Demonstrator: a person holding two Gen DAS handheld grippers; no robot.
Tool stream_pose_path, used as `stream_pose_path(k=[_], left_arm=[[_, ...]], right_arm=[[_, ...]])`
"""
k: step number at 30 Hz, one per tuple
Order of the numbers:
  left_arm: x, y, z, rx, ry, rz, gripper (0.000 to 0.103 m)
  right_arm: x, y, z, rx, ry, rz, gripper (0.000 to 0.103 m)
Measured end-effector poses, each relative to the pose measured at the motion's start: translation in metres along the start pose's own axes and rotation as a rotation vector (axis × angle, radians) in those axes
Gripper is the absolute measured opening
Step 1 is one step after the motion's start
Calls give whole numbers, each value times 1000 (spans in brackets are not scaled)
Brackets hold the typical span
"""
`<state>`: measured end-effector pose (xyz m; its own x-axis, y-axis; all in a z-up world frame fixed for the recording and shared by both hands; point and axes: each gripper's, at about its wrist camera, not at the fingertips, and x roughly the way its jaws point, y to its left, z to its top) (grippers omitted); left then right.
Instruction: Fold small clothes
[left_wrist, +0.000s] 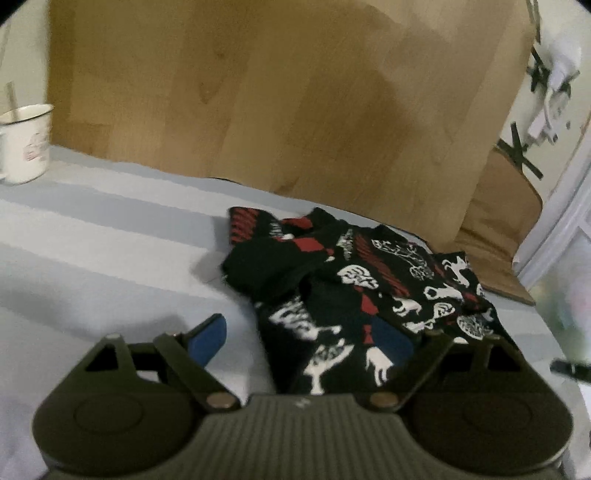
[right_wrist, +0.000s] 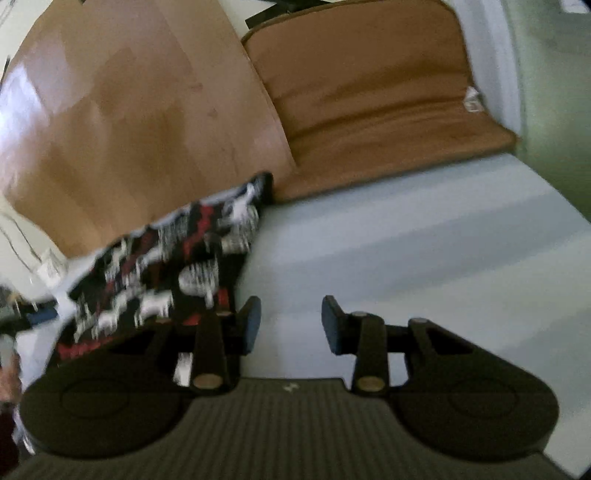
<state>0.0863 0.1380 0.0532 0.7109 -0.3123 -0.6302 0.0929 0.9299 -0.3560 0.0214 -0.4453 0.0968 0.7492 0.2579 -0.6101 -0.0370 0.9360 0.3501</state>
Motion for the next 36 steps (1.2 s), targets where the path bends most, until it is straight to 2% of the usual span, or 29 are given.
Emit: stream_pose_path(k=[4, 8, 11, 13, 15, 18, 20, 22, 23, 25, 26, 29, 32, 34, 36], left_arm=[[-24, 17, -10, -102, -48, 3, 89], [-36, 42, -18, -191, -96, 29, 89], [-30, 61, -19, -241, -116, 78, 89], [-27, 75, -22, -286, -115, 66, 89], [-24, 86, -25, -321, -109, 44, 89], [-27, 88, -25, -312, -121, 35, 89], [-28, 88, -26, -301, -126, 23, 89], [-27, 88, -26, -298, -122, 11, 89], [-26, 88, -25, -297, -118, 5, 89], [-25, 86, -26, -292, -111, 3, 89], [-24, 86, -26, -288, -109, 3, 89], [-25, 84, -26, -278, -114, 20, 89], [-26, 83, -26, -274, -114, 25, 89], [-26, 80, -25, -262, -114, 31, 89], [-27, 73, -21, -238, -120, 54, 89]], right_arm=[[1, 55, 6, -133, -9, 52, 40], [28, 132, 23, -211, 14, 219, 40], [65, 186, 29, -201, 50, 323, 40], [96, 220, 30, -165, 91, 385, 40], [128, 248, 31, -124, 139, 420, 40], [167, 273, 34, -52, 195, 436, 40], [195, 282, 34, 11, 238, 431, 40], [216, 288, 31, 52, 275, 390, 42], [224, 290, 30, 62, 293, 381, 39], [234, 294, 27, 52, 325, 362, 14], [235, 295, 28, 43, 333, 360, 7], [209, 289, 43, -18, 317, 429, 7], [163, 276, 69, -207, 292, 487, 7], [134, 261, 87, -324, 281, 479, 7], [112, 243, 100, -415, 262, 433, 7]])
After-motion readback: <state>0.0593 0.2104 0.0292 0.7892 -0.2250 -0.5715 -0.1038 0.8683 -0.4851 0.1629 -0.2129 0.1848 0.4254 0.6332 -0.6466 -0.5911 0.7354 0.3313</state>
